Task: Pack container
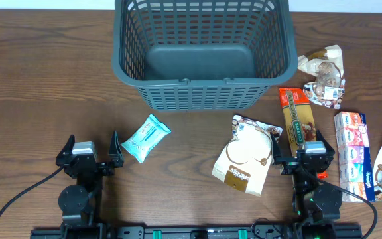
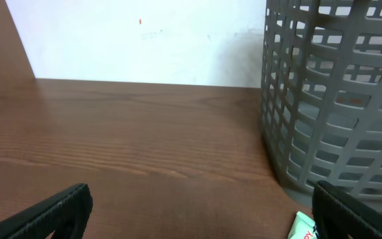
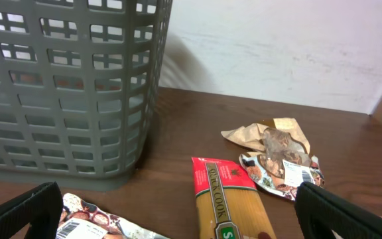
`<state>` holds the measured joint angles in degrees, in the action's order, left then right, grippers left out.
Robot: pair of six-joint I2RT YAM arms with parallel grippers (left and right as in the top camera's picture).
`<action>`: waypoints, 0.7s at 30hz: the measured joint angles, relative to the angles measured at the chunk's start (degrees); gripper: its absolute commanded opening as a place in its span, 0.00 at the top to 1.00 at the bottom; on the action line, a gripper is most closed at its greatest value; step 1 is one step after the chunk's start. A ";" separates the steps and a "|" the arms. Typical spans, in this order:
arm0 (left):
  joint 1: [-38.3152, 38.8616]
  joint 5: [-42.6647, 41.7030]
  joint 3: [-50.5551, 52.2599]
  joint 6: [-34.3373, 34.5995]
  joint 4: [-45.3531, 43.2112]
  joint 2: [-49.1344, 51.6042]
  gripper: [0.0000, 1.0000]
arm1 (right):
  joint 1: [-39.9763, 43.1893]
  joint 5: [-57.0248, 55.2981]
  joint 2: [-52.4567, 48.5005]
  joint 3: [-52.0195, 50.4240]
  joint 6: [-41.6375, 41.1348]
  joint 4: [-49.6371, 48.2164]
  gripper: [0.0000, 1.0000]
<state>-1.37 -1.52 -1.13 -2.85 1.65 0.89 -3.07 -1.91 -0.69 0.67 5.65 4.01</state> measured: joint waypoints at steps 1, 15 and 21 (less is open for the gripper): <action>0.00 0.00 0.00 0.00 0.00 0.00 0.01 | 0.00 0.00 0.00 -0.02 0.00 0.00 0.01; 0.00 0.00 0.00 0.00 -0.02 0.00 0.01 | 0.00 0.04 0.00 -0.02 -1.92 0.02 0.01; 0.00 0.00 0.00 0.00 -0.04 0.00 0.01 | 0.00 0.68 0.00 2.80 -8.72 7.48 0.01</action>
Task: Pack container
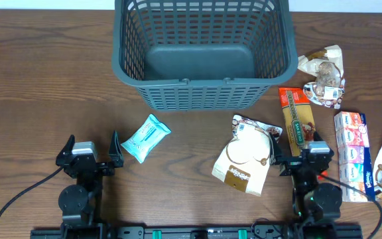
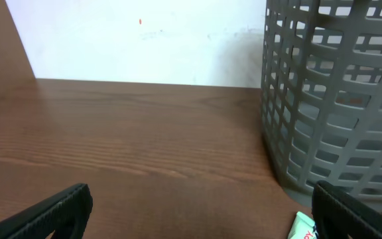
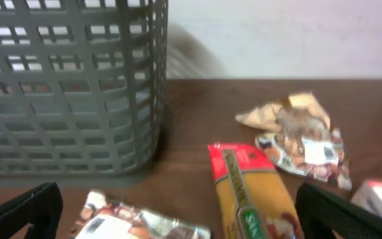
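Note:
An empty grey slatted basket point(image 1: 202, 50) stands at the back middle of the table. A light-blue wipes packet point(image 1: 146, 137) lies in front of it to the left, just right of my left gripper point(image 1: 89, 151), which is open and holds nothing. My right gripper point(image 1: 300, 154) is open too, low over the near end of the red and yellow pasta pack point(image 1: 297, 122). A white and brown snack bag point(image 1: 246, 155) lies just left of it. In the right wrist view the pasta pack point(image 3: 254, 199) runs between the fingertips point(image 3: 340, 216).
A crumpled nut bag point(image 1: 324, 75) lies right of the basket. A pink and white tissue pack point(image 1: 352, 154) and another printed bag lie at the right edge. Bare wood point(image 2: 125, 146) stretches left of the basket.
My right gripper has shifted slightly to the right and turned; its view is blurred and now takes in the tissue pack's corner. The left arm and all items are where they were.

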`<state>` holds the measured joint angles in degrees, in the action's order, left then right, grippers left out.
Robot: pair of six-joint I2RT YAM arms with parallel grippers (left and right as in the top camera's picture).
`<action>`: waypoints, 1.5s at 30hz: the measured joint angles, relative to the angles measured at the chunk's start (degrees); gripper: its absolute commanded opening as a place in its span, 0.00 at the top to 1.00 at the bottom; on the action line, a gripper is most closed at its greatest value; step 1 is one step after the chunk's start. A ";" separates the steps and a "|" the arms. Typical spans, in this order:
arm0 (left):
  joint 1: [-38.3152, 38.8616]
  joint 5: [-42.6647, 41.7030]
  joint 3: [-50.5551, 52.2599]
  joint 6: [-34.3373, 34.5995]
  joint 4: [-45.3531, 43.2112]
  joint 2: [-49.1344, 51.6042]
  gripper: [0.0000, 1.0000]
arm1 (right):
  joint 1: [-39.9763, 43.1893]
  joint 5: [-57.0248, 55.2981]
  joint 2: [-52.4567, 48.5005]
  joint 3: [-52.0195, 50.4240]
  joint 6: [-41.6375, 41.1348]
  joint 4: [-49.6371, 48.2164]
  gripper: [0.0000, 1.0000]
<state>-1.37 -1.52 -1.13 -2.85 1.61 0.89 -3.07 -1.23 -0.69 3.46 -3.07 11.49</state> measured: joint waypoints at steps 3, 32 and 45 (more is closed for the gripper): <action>0.00 0.02 0.00 0.00 -0.02 0.00 0.01 | 0.28 -0.28 -0.02 4.92 -1.77 10.91 0.01; 0.00 0.00 0.00 0.00 0.02 0.02 0.01 | 2.01 -2.19 -35.08 57.27 -3.78 55.12 0.01; 0.00 0.00 0.00 0.50 0.00 0.02 0.01 | 2.32 -9.40 -45.97 65.68 5.18 60.15 0.01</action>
<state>-1.37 -1.52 -1.13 -2.35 1.61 0.91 -0.75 -10.63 -46.65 69.14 2.11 71.64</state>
